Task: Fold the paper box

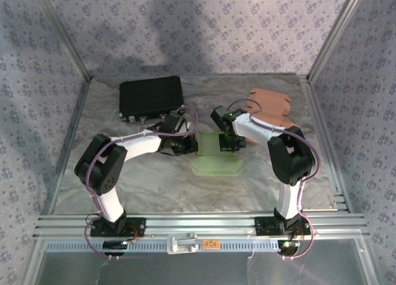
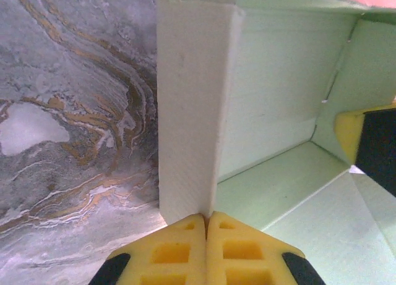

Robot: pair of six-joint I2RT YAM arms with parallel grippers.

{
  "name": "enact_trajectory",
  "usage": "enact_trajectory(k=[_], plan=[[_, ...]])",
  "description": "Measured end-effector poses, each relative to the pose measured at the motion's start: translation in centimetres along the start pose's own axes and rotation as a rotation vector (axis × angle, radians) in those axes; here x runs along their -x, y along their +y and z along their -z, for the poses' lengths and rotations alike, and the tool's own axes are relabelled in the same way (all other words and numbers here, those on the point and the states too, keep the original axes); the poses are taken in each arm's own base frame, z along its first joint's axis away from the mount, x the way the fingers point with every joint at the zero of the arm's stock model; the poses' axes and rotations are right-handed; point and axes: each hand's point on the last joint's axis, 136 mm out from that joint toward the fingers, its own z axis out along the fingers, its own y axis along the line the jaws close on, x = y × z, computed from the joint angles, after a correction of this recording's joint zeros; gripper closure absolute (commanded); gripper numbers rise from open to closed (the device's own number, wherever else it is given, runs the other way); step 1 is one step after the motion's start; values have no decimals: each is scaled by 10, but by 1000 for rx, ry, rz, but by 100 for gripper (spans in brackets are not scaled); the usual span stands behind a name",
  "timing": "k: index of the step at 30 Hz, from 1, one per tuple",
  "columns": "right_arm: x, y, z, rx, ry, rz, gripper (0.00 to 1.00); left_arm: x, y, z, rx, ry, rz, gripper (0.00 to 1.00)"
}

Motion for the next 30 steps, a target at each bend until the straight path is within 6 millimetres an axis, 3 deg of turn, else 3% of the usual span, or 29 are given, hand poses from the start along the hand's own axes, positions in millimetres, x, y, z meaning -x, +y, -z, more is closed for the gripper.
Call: enact_trajectory(k=[7,11,14,18,20,26,30], plan=[[2,3,2,3,-11,5,100,-2,2,4,263,-26,-64,100],[2,6,4,6,-14,11,100,-5,5,6,326,-39,-80,100],[2,6,4,6,-15,12,100,-5,5,6,318,-40,-75,85],[3,7,4,8,-16,12,100,-9,12,0,279,-16,-42,82],[2,7,4,10,-15,13,100,-11,13,-1,256,-3,-32,83],[2,7,5,8,-13,14,100,-10,11,-2,236,-4,-23,100],[3,7,5,6,-14,14,100,-10,11,-2,236,-4,-23,100]])
